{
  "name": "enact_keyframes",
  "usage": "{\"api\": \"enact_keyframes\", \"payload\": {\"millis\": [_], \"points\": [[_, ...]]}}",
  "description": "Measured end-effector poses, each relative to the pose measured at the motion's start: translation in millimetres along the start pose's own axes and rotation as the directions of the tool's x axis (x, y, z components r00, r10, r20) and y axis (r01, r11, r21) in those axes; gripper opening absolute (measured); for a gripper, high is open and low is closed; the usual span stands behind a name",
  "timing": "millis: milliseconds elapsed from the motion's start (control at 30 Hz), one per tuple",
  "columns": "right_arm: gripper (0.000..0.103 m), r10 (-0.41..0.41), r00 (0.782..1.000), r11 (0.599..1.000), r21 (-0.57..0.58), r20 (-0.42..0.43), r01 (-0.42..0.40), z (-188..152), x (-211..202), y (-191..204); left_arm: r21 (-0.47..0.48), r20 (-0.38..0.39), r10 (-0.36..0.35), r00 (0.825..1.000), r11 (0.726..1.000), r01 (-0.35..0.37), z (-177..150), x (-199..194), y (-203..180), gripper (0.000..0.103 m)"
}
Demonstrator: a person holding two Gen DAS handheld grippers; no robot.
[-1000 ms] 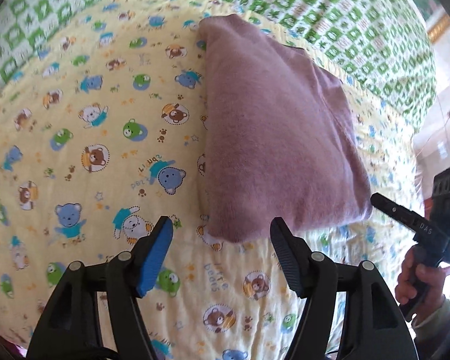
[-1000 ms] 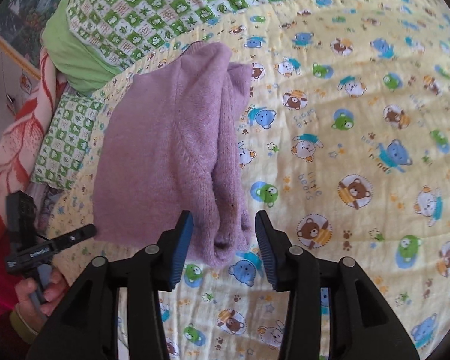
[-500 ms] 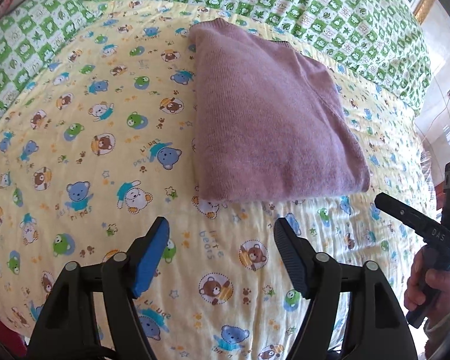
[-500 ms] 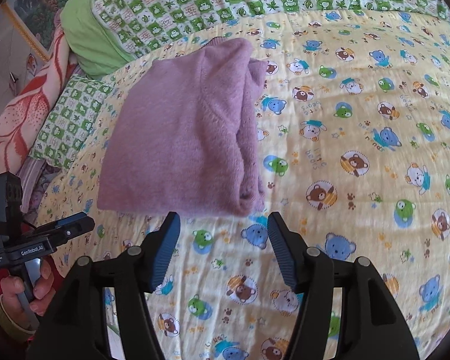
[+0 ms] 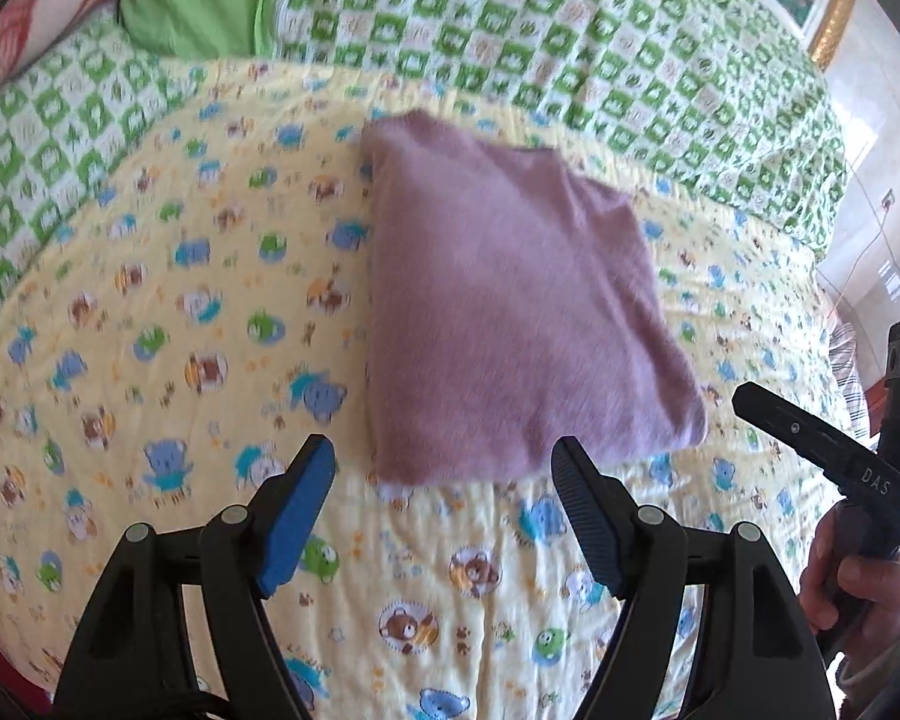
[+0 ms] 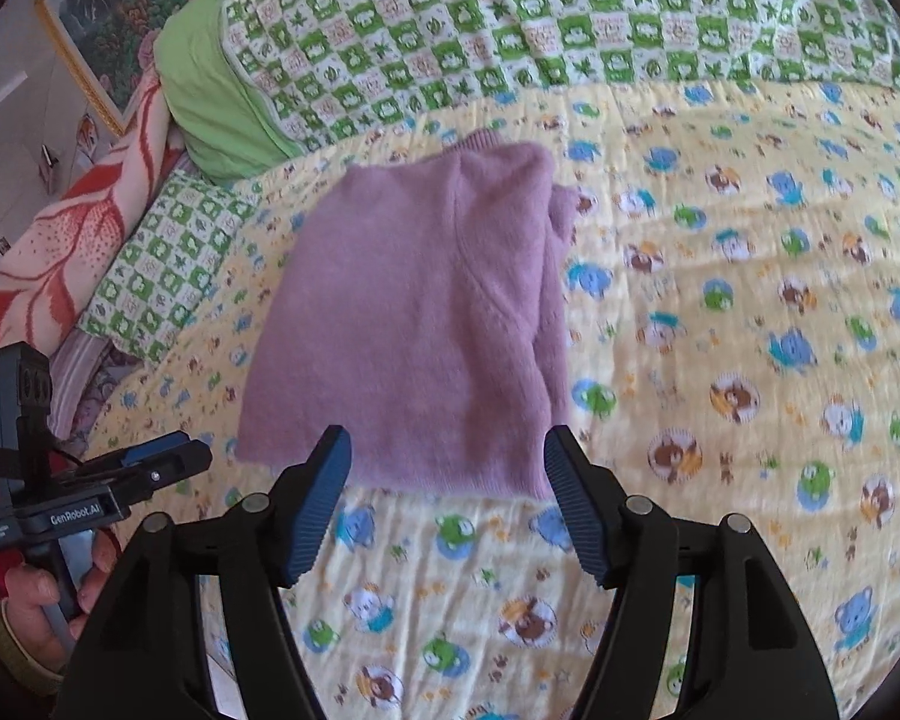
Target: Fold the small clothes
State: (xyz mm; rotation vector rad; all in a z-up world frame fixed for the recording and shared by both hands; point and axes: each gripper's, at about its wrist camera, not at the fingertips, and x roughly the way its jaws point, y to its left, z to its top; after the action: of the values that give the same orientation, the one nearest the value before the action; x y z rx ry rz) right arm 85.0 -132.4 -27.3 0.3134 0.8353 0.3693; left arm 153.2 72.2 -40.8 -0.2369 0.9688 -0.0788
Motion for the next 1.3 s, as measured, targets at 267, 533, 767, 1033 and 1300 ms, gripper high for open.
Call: {"api": "enact_keyframes", "payload": {"millis": [267, 533, 767, 1033, 1300], "points": [[0.087, -0.030, 1.000, 0.995, -0.097, -0.008, 0.029, -11.9, -1.2, 20.1, 0.077, 0.053, 0.111, 0.992, 0.990, -0.115, -16.2, -7.5, -14.9, 0.082], [0.091, -0.073, 0.997, 0.992, -0.107, -0.007, 0.072, -42.1, -0.5, 15.1, 0.103, 0.074, 0.236, 0.969, 0.964, -0.243, -45.9, -1.0, -11.4, 0.082], [0.091, -0.110, 0.994, 0.983, -0.148, 0.009, 0.111, -62.3, -0.8, 20.5, 0.115, 0.092, 0.286, 0.954, 0.948, -0.295, -59.7, -5.0, -9.0, 0.082], [0.092, -0.108, 0.993, 0.976, -0.185, 0.051, 0.116, -70.2, -9.2, 31.5, 0.103, 0.128, 0.303, 0.944, 0.943, -0.317, -66.1, -22.9, -4.7, 0.082], [0.103, -0.105, 0.987, 0.963, -0.236, 0.120, 0.131, -66.7, -21.2, 42.4, 0.102, 0.153, 0.289, 0.945, 0.946, -0.306, -71.0, -28.3, -9.3, 0.084]]}}
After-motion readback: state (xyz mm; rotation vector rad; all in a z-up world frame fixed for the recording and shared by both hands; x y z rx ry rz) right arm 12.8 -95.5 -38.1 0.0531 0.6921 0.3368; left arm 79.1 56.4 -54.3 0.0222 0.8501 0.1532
